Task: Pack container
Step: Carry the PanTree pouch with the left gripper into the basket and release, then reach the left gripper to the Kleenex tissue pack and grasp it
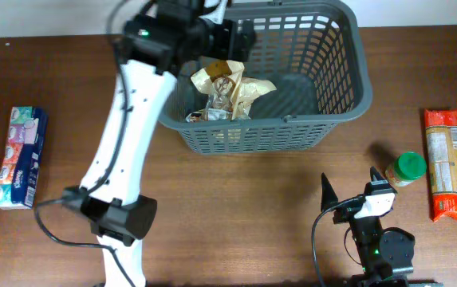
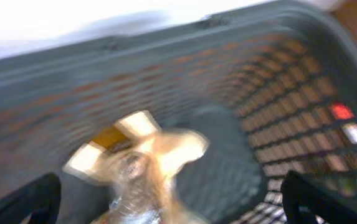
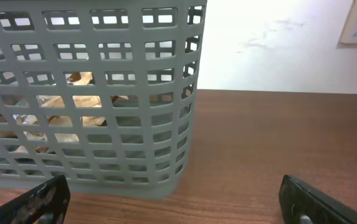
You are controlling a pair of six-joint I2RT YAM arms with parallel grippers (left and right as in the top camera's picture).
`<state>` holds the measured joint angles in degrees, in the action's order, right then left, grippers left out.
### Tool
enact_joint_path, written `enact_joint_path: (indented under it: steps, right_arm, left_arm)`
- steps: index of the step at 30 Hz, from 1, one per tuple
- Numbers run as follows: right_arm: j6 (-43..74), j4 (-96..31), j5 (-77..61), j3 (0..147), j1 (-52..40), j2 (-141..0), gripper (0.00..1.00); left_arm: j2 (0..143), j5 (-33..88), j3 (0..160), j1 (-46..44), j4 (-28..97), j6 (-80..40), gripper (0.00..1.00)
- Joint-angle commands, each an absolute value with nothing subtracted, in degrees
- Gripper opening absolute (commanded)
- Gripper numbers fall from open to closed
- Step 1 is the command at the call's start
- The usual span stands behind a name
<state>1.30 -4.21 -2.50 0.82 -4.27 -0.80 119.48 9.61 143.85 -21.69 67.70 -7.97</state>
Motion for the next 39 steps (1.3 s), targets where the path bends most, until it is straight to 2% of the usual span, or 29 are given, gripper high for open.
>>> enact_joint_path:
  steps: [1, 4, 14, 29, 39]
  right_arm:
    - [1.28, -4.08, -2.81, 0.32, -4.01, -0.19, 0.99]
    - [1.28, -4.08, -2.81, 0.32, -4.01, -0.19, 0.99]
    - [1.28, -4.08, -2.81, 0.32, -4.01, -0.19, 0.99]
    - [1.28, -4.08, -2.81, 0.32, -4.01, -0.19, 0.99]
    - [1.28, -4.08, -2.81, 0.32, -4.01, -0.19, 0.99]
  left_arm:
    - [119.13, -7.70, 152.16, -18.31, 75.55, -8.45, 0.99]
    - [119.13, -14.35, 155.50, -14.83, 82.32, -10.57, 0.99]
    - [119.13, -14.81, 155.89, 1.80, 96.40, -17.61, 0.99]
    - [119.13, -17.82, 154.23, 17.26, 96.68, -16.21, 0.99]
    - [119.15, -17.80, 139.15, 29.78, 95.11, -16.23, 0.99]
